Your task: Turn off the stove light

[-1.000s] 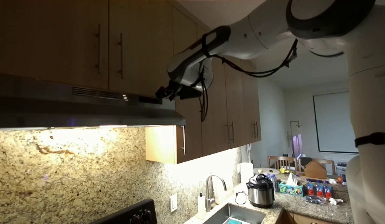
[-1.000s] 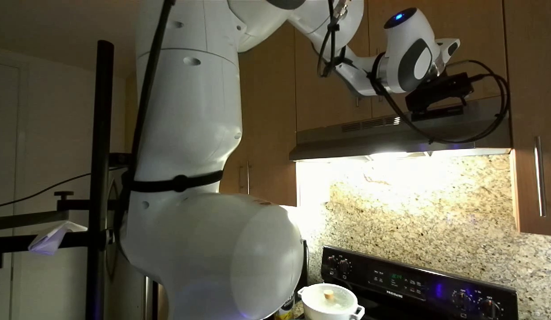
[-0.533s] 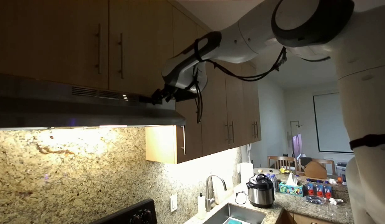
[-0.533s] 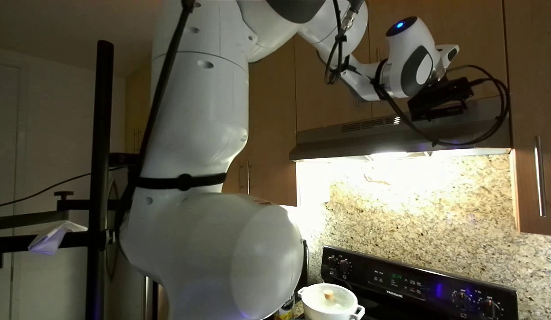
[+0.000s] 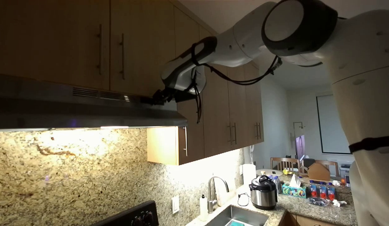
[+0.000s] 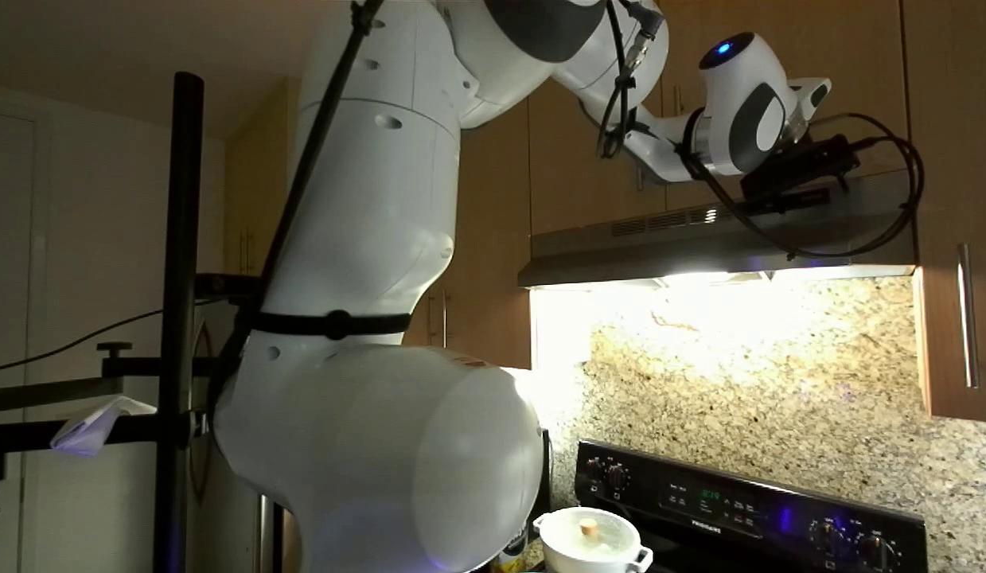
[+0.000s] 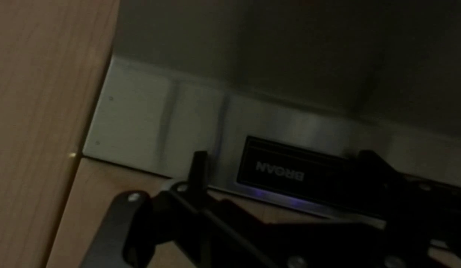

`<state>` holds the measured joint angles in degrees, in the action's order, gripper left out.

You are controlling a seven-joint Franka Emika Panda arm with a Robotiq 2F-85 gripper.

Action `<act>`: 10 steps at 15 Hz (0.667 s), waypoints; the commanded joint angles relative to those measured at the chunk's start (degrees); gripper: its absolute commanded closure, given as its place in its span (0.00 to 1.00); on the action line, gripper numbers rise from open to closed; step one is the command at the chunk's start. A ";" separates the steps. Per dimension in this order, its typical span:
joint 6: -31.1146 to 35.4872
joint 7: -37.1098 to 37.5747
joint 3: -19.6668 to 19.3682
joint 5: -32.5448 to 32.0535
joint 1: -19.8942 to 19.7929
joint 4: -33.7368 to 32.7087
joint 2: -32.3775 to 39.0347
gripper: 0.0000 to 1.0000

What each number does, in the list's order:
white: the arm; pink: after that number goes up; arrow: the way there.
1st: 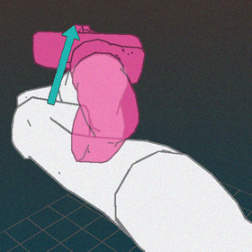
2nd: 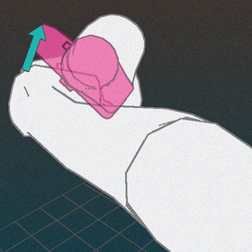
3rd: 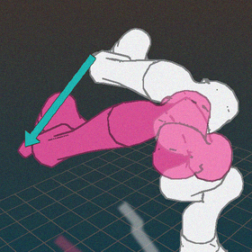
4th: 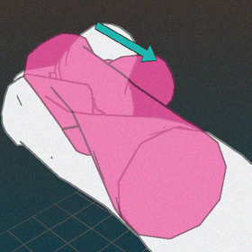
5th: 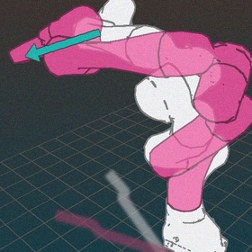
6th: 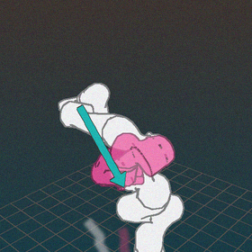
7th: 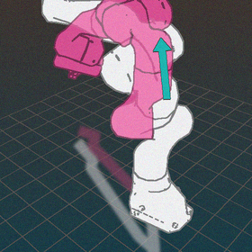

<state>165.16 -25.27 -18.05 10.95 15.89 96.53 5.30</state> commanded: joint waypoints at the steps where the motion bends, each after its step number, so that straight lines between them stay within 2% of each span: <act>1: 0.27 2.05 -0.77 -0.25 -0.42 -2.74 1.47 0.00; 9: -0.66 6.71 -3.12 -1.22 -1.07 -4.73 3.28 0.00; 10: -0.61 9.41 3.80 -3.93 -8.30 -5.12 3.31 0.00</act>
<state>164.71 -21.86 -19.90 10.94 15.84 95.68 5.87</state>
